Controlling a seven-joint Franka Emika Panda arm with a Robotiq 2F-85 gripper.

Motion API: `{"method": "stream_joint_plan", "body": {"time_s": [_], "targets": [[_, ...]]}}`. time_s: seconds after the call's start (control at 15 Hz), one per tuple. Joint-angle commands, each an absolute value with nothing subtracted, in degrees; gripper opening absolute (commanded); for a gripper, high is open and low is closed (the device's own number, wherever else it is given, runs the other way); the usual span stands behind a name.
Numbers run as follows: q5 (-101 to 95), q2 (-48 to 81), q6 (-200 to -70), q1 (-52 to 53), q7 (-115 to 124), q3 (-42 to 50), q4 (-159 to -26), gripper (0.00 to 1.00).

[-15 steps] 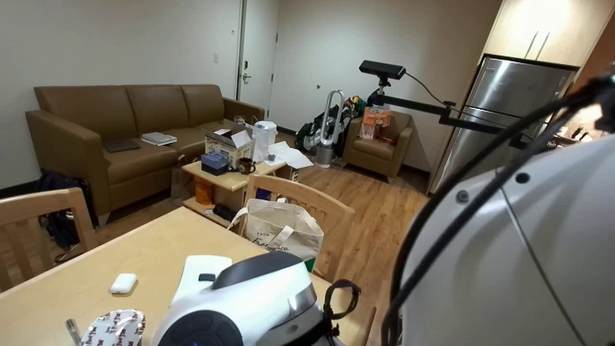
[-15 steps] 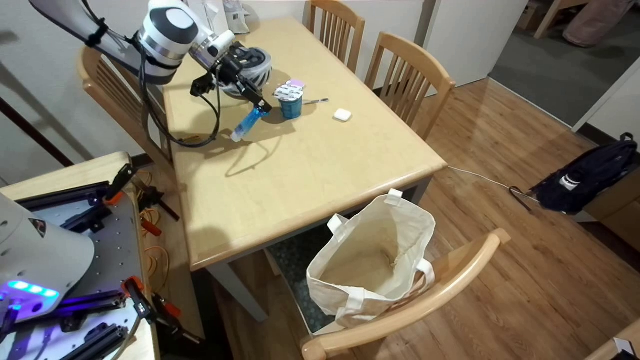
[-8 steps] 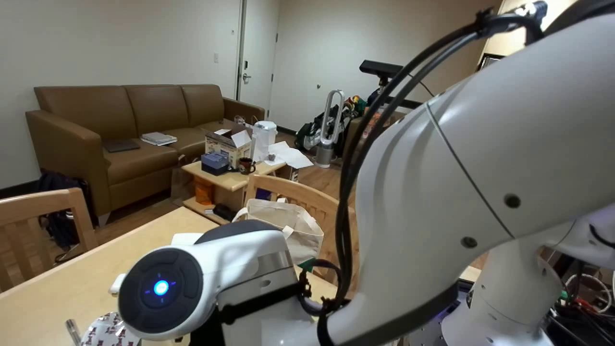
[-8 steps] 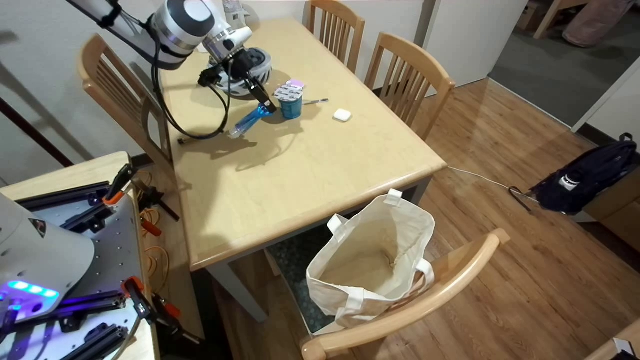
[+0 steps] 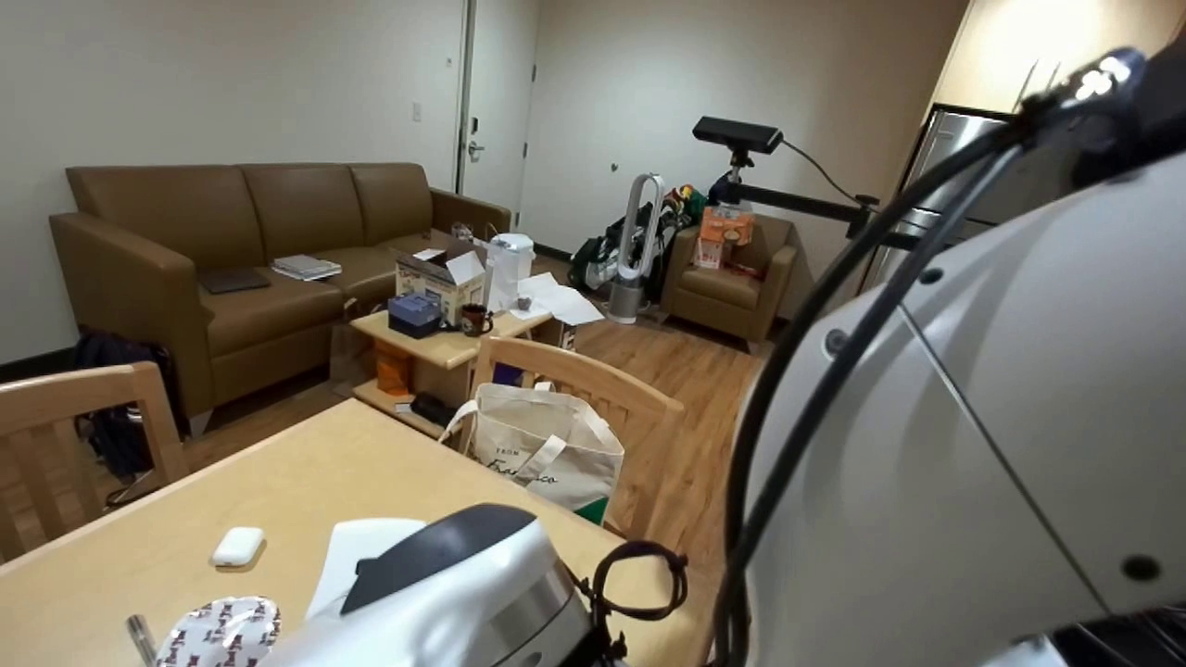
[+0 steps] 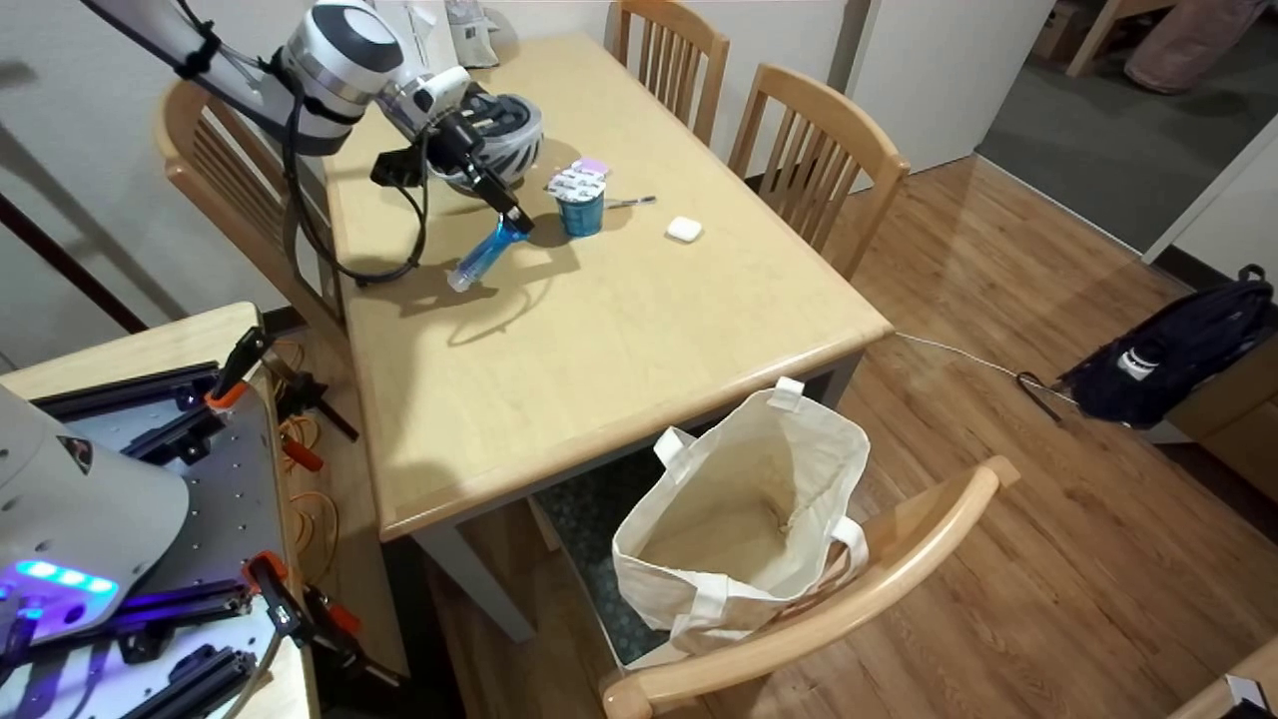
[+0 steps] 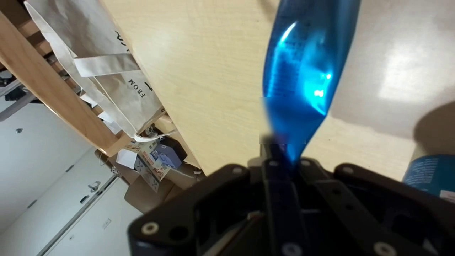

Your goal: Put the blue tube upright

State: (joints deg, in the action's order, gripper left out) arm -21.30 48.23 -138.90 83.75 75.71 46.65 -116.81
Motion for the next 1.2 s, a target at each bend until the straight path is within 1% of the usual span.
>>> {"method": "stream_joint_plan", "body": {"time_s": [0.0, 0.13, 0.4, 0.6, 0.73, 1.13], "targets": [[-25.7, 46.6, -137.3, 82.1, 76.9, 45.5, -116.1, 0.00], [-32.3, 49.4, -135.6, 85.4, 80.1, 49.7, -114.7, 0.00], [-42.9, 51.8, -133.0, 85.4, 91.0, 50.4, -112.0, 0.00], [-48.8, 54.5, -128.6, 83.5, 102.4, 47.4, -109.7, 0.00], [-52.0, 56.3, -123.0, 82.4, 109.5, 44.2, -108.2, 0.00], [-60.2, 59.3, -104.0, 73.9, 122.7, 30.5, -101.6, 0.00]]}}
